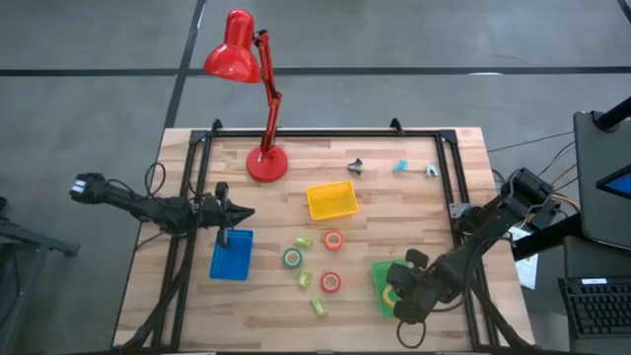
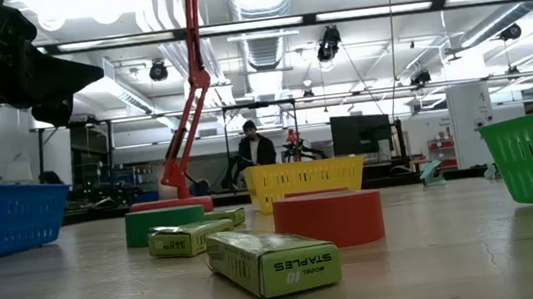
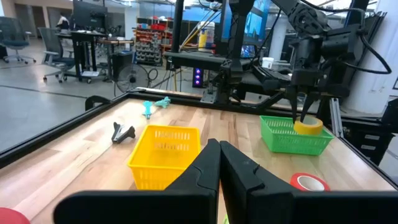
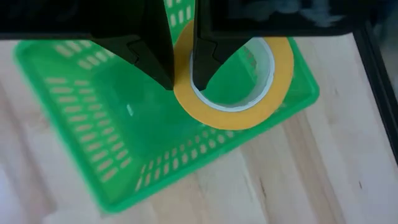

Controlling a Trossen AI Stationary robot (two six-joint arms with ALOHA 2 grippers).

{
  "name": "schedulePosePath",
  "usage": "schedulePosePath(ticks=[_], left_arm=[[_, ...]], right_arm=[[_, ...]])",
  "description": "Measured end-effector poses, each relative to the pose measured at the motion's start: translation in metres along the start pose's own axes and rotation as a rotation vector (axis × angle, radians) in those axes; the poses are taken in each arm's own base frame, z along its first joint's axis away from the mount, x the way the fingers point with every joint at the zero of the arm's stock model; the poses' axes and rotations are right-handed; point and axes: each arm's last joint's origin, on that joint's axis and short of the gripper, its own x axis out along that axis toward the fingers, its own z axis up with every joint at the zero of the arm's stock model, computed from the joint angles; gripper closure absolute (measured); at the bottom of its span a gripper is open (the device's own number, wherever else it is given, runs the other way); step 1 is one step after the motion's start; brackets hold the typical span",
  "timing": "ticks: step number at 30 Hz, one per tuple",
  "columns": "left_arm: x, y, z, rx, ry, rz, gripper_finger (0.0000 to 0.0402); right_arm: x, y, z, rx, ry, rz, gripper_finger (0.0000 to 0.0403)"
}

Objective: Pick and place Stapler, Stapler remover, tape
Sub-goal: Put the yellow tape into the green bin

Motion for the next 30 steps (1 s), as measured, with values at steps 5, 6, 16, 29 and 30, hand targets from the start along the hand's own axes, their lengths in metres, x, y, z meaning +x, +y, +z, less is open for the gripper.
schedulePosePath(ticks=[5,6,16,29,30], left_arm=[[0.0,0.0,0.0,0.0,0.0,0.0,0.0392],[0.0,0.0,-0.0001,0.0,0.001,0.001,0.0392],[0.0,0.0,-0.0001,0.0,0.001,0.0,0.0392],[0.0,0.0,-0.0001,0.0,0.001,0.0,0.0392],[0.0,0.0,-0.0001,0.0,0.001,0.0,0.0392]], right_arm=[[0.0045,-0.0014,-0.0035,0.032,0.058,-0.003,0.0369],[0.0046,-0.0015,-0.0035,0.036,0.058,-0.004,0.0369],[0.0056,-0.0042,-0.0042,0.043,0.049,-0.026,0.0369],[0.0081,-0.0068,-0.0055,0.058,0.041,-0.042,0.035],[0.009,-0.0077,-0.0062,0.07,0.043,-0.046,0.0345]])
